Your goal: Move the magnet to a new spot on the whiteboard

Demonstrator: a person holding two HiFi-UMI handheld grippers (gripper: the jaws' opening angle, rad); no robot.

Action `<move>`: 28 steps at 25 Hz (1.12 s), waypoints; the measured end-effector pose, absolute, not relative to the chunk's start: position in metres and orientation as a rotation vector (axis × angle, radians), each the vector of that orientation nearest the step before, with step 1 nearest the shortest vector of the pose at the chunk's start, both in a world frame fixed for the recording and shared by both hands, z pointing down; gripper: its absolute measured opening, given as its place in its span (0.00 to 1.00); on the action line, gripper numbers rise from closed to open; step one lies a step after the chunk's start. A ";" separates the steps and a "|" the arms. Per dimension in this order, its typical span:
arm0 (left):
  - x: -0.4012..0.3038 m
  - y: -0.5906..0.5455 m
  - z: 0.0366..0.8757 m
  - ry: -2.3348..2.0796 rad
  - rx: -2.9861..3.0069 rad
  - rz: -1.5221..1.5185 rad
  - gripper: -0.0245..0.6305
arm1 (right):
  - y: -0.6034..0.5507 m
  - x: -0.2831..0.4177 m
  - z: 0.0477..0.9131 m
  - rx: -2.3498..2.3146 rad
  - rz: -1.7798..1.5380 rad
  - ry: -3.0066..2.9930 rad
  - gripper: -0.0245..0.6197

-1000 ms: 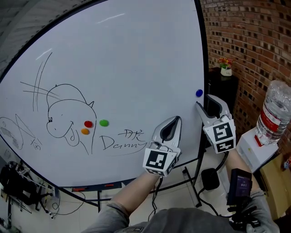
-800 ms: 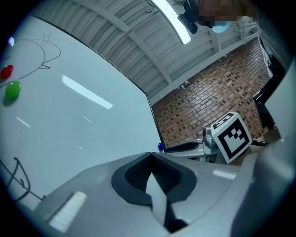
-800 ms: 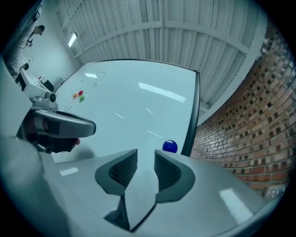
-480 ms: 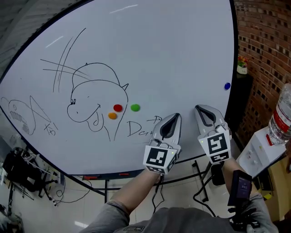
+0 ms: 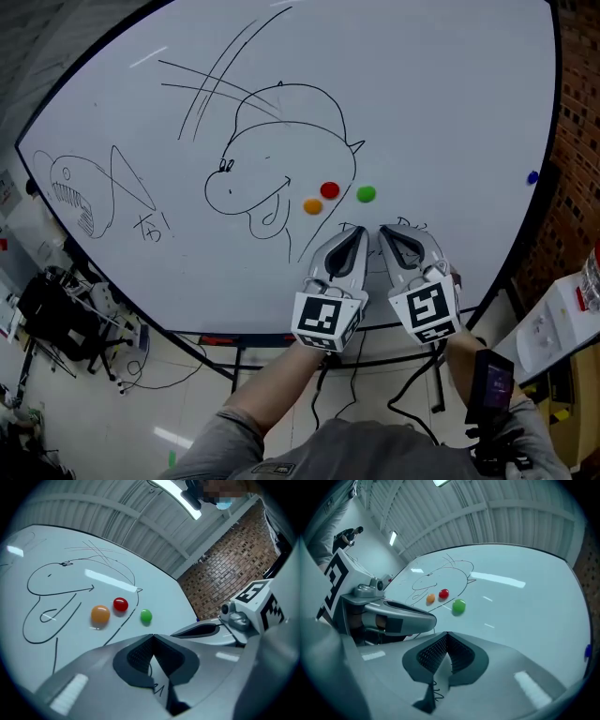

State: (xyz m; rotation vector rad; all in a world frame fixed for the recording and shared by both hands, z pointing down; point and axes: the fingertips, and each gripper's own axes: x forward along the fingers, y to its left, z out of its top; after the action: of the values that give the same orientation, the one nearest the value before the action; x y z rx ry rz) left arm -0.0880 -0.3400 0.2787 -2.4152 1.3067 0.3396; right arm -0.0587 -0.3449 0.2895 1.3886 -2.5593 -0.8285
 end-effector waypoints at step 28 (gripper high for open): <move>-0.118 -0.341 0.261 1.340 -2.349 0.321 0.04 | -0.358 -0.081 0.230 1.512 -1.140 -2.340 0.24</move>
State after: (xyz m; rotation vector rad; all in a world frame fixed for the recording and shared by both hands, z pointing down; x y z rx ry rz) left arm -0.1177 -0.3414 0.2609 -2.3493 1.3400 0.3209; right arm -0.0806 -0.3582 0.2303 1.5124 -2.3400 -1.1396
